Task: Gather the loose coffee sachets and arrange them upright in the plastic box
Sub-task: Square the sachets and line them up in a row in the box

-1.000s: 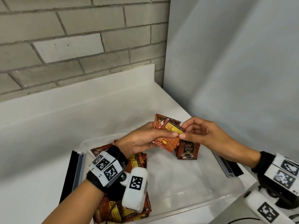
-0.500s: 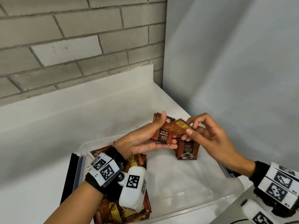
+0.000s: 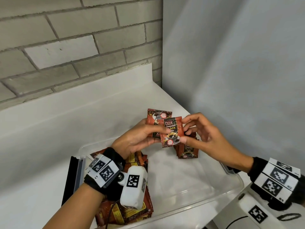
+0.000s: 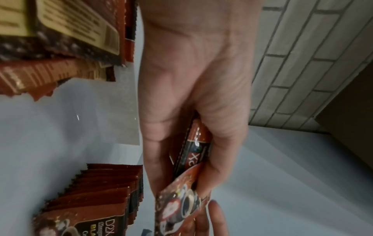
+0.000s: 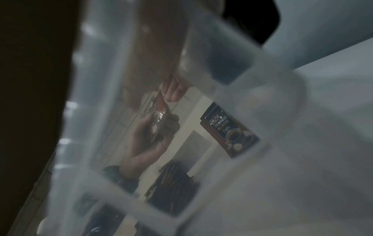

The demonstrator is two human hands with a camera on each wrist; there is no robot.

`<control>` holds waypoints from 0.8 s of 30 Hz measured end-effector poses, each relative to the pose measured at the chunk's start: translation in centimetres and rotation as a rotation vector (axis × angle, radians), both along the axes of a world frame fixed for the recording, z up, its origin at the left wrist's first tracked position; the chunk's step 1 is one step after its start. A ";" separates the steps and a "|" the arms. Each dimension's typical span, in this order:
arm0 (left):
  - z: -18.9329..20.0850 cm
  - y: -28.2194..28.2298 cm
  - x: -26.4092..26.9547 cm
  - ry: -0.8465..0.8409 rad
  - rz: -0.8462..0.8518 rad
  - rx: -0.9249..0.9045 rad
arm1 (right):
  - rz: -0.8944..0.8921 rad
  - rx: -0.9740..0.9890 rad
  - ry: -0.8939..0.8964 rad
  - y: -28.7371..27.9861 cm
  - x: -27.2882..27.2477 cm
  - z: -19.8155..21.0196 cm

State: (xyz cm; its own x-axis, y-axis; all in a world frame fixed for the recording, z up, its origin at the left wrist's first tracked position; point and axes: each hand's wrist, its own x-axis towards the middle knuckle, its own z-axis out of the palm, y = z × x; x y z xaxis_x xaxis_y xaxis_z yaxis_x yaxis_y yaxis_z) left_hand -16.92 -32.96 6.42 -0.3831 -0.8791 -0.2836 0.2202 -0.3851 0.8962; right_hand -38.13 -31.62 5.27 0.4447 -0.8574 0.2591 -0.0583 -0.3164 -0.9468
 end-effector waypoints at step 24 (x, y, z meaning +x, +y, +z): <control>0.4 0.3 -0.9 -0.049 0.005 0.020 | -0.027 -0.444 0.756 -0.7 -3.0 -0.5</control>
State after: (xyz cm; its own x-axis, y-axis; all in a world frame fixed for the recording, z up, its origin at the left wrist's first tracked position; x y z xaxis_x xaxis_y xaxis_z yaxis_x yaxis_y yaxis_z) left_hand -17.82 -32.63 6.82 -0.3641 -0.8748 -0.3196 0.1781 -0.4022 0.8980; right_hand -41.15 -32.31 4.73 0.6130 -0.7601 0.2158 -0.6334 -0.6360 -0.4409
